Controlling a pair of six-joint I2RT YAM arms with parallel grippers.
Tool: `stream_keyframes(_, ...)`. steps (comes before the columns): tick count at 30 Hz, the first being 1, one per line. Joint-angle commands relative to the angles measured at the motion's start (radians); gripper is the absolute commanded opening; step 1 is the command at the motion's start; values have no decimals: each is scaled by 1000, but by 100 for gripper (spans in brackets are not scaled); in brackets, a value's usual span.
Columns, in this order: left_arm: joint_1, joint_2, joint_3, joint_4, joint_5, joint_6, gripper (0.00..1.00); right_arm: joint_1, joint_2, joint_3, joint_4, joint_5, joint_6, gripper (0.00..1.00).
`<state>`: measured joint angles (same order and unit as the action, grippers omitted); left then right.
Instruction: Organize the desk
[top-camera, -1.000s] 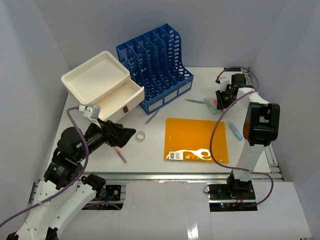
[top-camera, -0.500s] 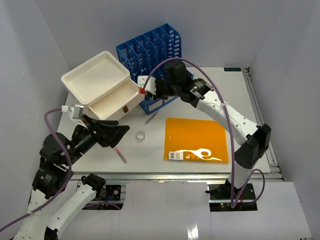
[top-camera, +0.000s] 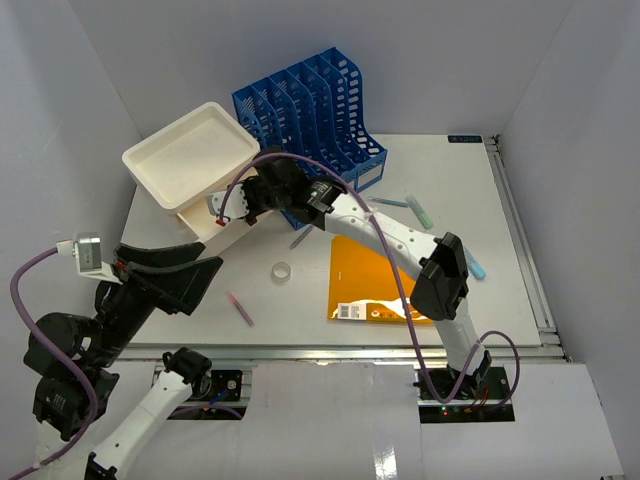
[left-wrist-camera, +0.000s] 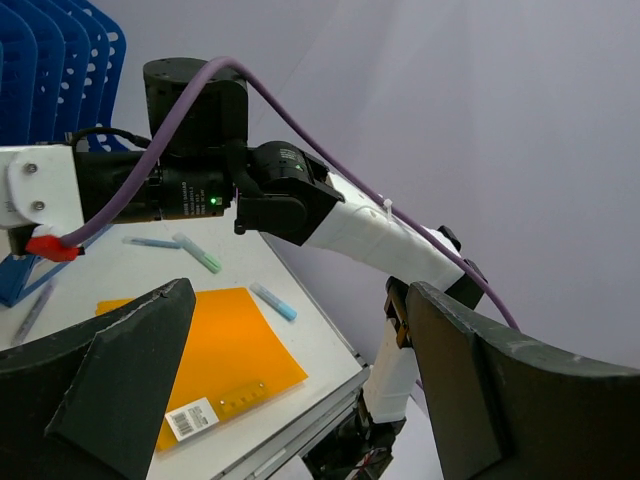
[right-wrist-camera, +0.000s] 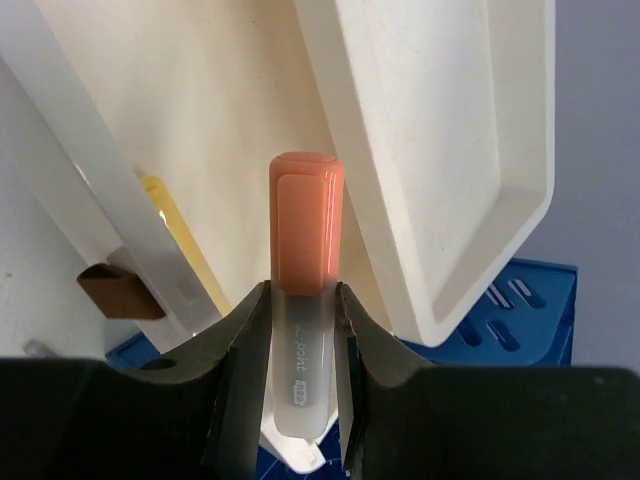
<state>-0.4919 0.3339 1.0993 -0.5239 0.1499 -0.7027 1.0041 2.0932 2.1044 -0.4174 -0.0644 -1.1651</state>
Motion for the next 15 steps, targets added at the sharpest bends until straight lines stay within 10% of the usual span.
stream_keyframes(1,3,6,-30,-30,-3,-21,98,11,13,83,116,48,-48,23)
stream_keyframes(5,3,22,-39,-27,13,-23,98,11,0,22,147,42,-46,73)
stream_keyframes(15,3,77,-91,30,87,-36,98,-105,-238,5,80,-72,247,83)
